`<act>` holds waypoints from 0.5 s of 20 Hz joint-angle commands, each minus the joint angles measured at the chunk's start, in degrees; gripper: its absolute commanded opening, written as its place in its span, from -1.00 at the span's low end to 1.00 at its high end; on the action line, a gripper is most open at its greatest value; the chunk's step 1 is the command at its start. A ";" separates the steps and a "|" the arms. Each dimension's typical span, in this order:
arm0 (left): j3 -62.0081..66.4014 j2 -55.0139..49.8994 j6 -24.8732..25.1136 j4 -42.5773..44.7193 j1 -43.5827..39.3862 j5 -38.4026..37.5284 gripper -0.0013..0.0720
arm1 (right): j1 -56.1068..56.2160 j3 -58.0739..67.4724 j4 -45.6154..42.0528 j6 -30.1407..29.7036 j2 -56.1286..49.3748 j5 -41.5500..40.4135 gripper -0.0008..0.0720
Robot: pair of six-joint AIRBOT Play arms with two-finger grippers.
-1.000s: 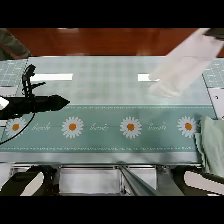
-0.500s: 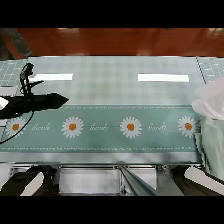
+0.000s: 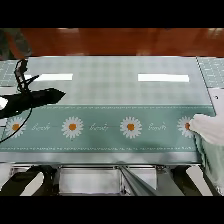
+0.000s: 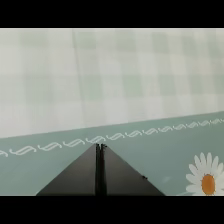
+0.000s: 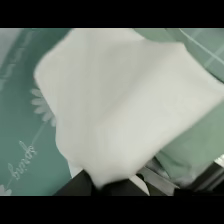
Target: Fold the shirts.
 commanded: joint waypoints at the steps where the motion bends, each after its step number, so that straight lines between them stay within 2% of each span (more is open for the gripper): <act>1: 0.02 -0.70 -0.04 0.00 0.04 2.78 -0.89 | -7.23 -14.56 -9.64 -0.02 7.93 0.31 -0.92; 2: 0.02 -1.11 -0.04 0.00 -0.07 2.78 -0.90 | -7.21 -16.70 -14.80 1.44 9.07 0.42 -0.83; 4: 0.02 -1.92 -0.04 0.00 -0.39 2.80 -0.89 | -7.21 -19.06 -21.38 3.61 10.73 0.52 0.01; 5: 0.02 -2.36 -0.04 -0.02 -0.46 2.80 -0.89 | -7.21 -19.10 -21.86 3.63 10.62 0.52 0.08; 8: 0.42 -4.07 -0.04 -0.02 -0.44 5.42 -0.89 | -7.19 -19.04 -20.17 3.41 9.97 0.44 0.07; 9: 1.81 -5.33 -0.04 -0.02 -0.42 5.68 -0.90 | -7.19 -18.49 -18.18 3.41 9.33 0.02 0.02; 10: 4.26 -7.02 -0.04 -0.02 -0.44 5.44 -0.90 | -7.19 -17.14 -13.27 3.39 8.09 -0.37 -0.23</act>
